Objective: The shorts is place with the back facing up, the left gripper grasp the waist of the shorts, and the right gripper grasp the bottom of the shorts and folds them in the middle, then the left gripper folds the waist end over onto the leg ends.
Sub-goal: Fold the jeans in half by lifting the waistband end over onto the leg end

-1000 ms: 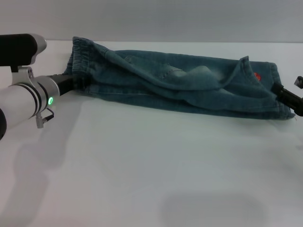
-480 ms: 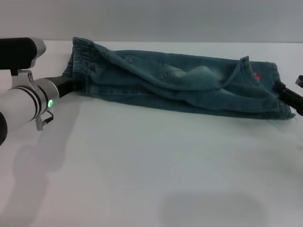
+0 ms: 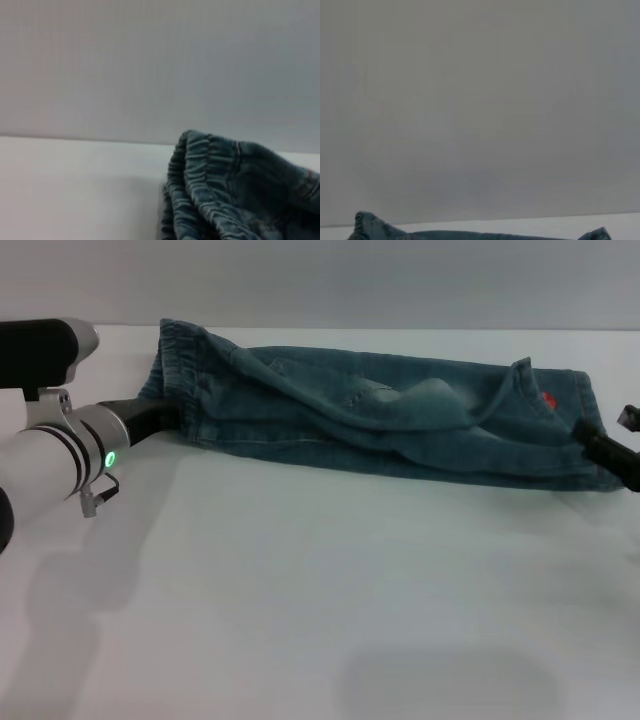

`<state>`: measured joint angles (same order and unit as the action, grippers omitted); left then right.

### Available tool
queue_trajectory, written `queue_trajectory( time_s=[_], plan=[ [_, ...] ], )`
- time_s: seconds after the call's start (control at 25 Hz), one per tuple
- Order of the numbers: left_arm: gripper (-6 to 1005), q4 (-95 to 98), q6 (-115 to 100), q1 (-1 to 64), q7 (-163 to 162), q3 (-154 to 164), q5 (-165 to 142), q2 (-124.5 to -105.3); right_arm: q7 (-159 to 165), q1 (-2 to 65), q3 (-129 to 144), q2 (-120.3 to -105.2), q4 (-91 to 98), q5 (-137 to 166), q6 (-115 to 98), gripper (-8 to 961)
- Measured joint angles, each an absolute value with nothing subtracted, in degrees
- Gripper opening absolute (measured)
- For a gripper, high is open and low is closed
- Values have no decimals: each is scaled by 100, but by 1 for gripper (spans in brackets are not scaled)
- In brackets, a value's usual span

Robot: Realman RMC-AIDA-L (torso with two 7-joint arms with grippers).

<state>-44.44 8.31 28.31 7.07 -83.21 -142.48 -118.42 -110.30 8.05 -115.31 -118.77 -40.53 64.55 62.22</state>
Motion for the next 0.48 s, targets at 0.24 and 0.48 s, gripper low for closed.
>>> queue_trajectory(
  time_s=[0.24, 0.48],
  plan=[
    [117, -4645, 857, 2713, 702, -8304, -14247, -11844, -11039, 856, -11186, -11881, -4030, 6475, 6270, 834],
    [33, -5540, 1191, 2187, 694, -8297, -14255, -11830, -11049, 904, -10973, -11883, -4048, 6479, 6278, 834]
  ],
)
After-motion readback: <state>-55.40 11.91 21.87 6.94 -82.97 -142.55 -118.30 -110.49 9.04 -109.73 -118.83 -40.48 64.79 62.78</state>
